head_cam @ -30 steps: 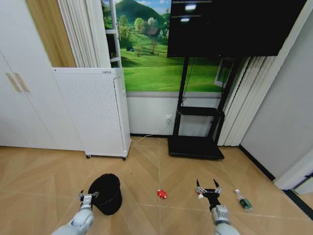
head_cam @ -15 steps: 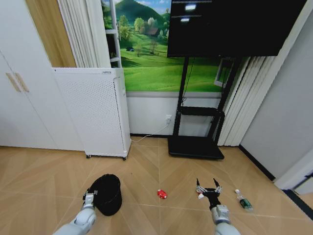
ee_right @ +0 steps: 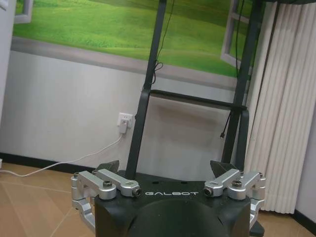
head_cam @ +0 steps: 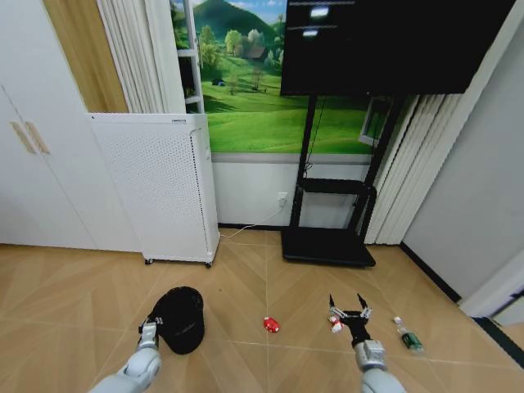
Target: Pick up the trash bin and place the garbage on the floor into it.
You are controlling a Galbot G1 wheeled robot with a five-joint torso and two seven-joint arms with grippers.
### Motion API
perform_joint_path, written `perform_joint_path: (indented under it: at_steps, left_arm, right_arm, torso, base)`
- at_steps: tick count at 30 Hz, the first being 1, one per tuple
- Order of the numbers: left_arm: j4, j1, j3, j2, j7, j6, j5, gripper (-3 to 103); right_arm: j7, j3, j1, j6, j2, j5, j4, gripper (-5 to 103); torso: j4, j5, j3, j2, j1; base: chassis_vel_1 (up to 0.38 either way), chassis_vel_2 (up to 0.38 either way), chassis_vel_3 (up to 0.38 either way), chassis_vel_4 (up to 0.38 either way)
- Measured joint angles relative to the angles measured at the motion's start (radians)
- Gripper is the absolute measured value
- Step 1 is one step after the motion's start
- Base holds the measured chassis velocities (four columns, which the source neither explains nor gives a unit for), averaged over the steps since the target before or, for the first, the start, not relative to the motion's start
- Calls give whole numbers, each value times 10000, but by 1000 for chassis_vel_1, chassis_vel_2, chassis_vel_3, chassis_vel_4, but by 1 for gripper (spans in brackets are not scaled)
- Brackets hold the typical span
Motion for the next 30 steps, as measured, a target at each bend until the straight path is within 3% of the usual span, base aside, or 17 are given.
perform_joint_path:
  at_steps: [6, 9, 16, 22, 30]
  left_arm:
    - [-1208, -162, 31, 947, -496, 503, -546, 7]
    - [-1612, -253, 39, 1348, -634, 619, -757, 7]
    - [-2750, -203, -170, 2470, -890, 870, -1329, 7]
    - [-3741, 308, -649, 3140, -1162, 1044, -1554, 7]
    - [-4514, 621, -845, 3505, -1312, 1119, -1615, 7]
  right_arm:
    - [595, 270, 203, -629, -285, 282, 111, 100]
    - [681, 328, 246, -659, -338, 407, 100, 100]
    - [696, 424, 214, -645, -284, 558, 161, 100]
    - [516, 231, -144, -491, -161, -221, 99, 100]
    - [220, -507, 76, -97, -140, -906, -534, 100]
  torso:
    - [4, -4, 1, -1, 1]
    - [5, 9, 0, 0, 1]
    - [3, 1, 0, -1, 0]
    - [5, 3, -1, 0, 0]
    - [3, 2, -1, 0, 0]
  base:
    - [0, 0, 0, 0]
    - [0, 0, 0, 0]
    - [0, 0, 0, 0]
    - [0, 0, 0, 0]
    - [0, 0, 0, 0]
